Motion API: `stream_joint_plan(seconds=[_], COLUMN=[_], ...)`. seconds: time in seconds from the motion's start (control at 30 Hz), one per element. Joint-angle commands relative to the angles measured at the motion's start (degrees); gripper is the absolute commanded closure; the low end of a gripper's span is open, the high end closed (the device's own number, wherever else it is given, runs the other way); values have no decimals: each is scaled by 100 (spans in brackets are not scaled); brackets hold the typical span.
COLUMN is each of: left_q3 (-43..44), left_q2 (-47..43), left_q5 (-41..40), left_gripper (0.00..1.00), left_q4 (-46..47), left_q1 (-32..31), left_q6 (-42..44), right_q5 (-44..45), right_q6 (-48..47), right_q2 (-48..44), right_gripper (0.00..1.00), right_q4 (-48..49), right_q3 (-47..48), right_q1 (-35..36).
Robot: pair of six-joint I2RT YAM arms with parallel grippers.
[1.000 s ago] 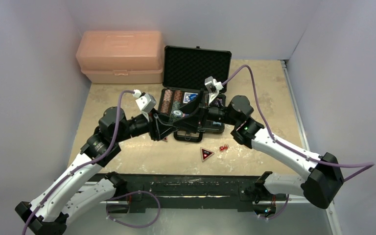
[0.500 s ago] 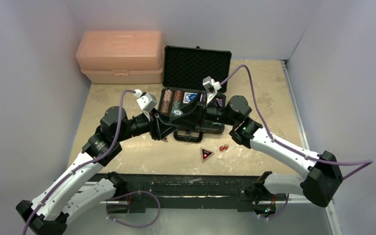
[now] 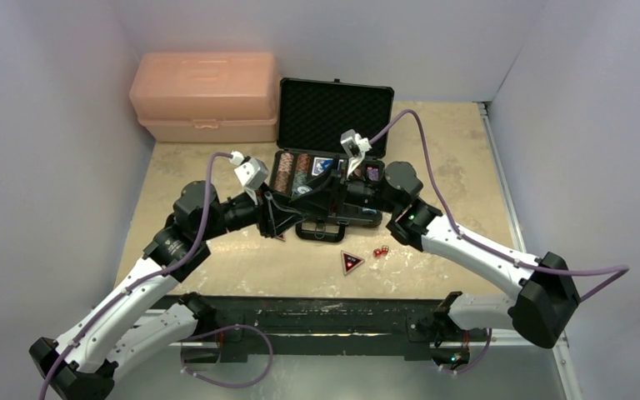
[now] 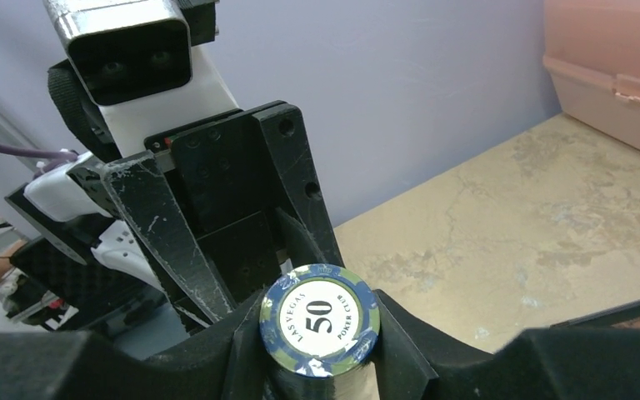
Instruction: Pack up texas hold em set
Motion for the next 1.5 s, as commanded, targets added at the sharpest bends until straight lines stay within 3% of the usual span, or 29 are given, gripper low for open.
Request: stream_joint_plan(seconds=[0.0,0.13,0.23,0.4,0.97,1.33,1.47], left_q3=[73,51,27,-1,75,1294,1193], left_q2=[-35,-41,-56,-97,-580,-727,-706], left_q5=[119,72,5,-85,-807,-2413,-3473], left_gripper=[100,100,100,86,4,1,3], left_q4=[913,865,821,718,-527,-3159,-3494], left_q1=[-9,-11,-16,-11,-11,-7,-12], left_q6=[-36,-26,-9,27,273,745,929], right_q5=[61,127,175,221,504,1579,2219], right_q6=[-131,-208,-266,-321,-501,-858,-880], right_q2=[13,-23,-51,-80,-200,-406,-464], right_gripper=[64,100,100,100,100,100,100], right_q4=[-76,-139,-187,-246,-641,-1783,-2395], right_q3=[237,228,207,202,313,584,709], right_q1=[94,121,139,157,175,175,175])
